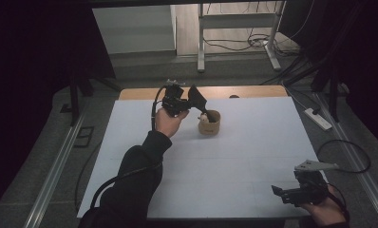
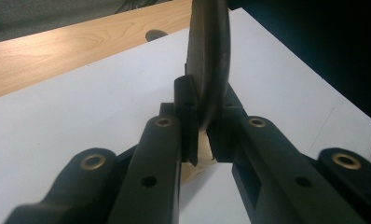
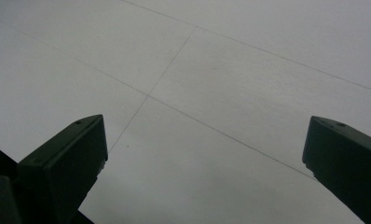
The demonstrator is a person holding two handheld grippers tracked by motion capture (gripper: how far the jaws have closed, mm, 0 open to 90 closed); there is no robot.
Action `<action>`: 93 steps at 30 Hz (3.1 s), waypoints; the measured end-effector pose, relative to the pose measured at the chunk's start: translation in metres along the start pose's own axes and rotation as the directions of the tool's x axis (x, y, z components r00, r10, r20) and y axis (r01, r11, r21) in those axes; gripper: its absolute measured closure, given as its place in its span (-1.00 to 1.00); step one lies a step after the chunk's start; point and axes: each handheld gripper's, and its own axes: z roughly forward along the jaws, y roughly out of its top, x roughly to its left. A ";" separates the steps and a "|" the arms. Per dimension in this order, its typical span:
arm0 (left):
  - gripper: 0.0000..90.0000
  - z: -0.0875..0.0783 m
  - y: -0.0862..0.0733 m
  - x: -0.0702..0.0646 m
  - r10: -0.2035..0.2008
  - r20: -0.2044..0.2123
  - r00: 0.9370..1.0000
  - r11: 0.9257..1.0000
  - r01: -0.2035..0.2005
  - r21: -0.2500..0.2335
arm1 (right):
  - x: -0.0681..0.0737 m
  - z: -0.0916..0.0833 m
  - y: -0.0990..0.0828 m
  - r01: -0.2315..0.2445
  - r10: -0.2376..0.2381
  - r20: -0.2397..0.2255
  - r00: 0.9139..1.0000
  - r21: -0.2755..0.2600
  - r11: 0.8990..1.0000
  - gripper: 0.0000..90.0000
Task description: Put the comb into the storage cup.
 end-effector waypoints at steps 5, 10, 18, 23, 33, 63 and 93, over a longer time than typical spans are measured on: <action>0.83 0.000 -0.002 0.004 -0.025 0.019 1.000 1.000 0.025 -0.003 | 0.000 0.000 0.000 0.002 -0.002 -0.001 1.000 0.002 1.000 -1.00; 0.83 0.000 -0.005 0.007 -0.046 0.030 0.999 0.999 0.046 -0.011 | 0.000 0.000 0.000 0.006 -0.006 -0.003 1.000 0.004 1.000 -0.99; 0.83 0.000 -0.012 0.016 -0.098 0.056 0.994 0.995 0.100 -0.027 | 0.001 0.001 0.000 0.010 -0.010 -0.001 1.000 0.005 1.000 -0.99; 0.82 -0.001 -0.016 0.022 -0.135 0.068 0.989 0.990 0.137 -0.037 | 0.001 0.001 0.000 0.011 -0.011 -0.001 1.000 0.007 1.000 -0.99; 0.70 0.000 -0.018 0.023 -0.143 0.028 0.989 0.989 0.144 -0.044 | 0.001 0.001 0.000 0.012 -0.012 -0.001 1.000 0.010 1.000 -0.99; -0.27 -0.016 -0.013 0.015 -0.025 -0.115 0.993 0.996 0.015 -0.088 | 0.001 0.001 0.000 0.017 -0.017 0.001 1.000 0.009 1.000 -0.98; -0.99 -0.043 -0.017 0.004 0.148 -0.214 0.966 0.984 -0.164 -0.063 | 0.003 0.000 0.000 0.031 -0.031 -0.006 1.000 0.001 1.000 -0.97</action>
